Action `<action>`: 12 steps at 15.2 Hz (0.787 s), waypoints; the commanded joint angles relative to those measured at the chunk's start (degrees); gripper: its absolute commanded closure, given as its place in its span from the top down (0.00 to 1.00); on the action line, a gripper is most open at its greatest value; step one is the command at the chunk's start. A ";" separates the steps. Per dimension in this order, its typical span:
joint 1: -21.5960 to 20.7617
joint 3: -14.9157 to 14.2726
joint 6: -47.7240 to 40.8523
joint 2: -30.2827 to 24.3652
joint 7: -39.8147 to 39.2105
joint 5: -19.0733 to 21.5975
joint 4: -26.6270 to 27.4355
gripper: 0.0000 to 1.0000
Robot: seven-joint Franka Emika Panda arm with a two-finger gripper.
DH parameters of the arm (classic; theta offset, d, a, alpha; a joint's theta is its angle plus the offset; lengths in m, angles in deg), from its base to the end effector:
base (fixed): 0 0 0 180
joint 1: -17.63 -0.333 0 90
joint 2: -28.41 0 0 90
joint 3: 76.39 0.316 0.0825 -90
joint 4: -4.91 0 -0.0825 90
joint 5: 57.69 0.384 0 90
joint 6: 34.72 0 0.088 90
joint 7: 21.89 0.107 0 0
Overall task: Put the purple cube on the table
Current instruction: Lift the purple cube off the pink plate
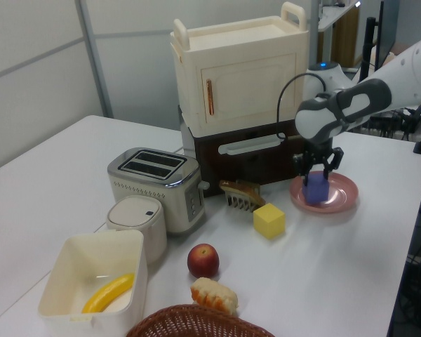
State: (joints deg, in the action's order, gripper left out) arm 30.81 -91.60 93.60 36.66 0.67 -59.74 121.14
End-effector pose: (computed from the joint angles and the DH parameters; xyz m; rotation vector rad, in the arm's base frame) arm 0.5158 -0.2759 0.3866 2.7878 -1.2854 0.1048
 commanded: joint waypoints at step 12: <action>-8.61 15.74 -15.02 -8.34 0.81 -3.66 -1.62 0.29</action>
State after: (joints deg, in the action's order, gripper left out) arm 24.45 -75.68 78.90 27.92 1.40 -61.73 119.58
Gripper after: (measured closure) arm 0.476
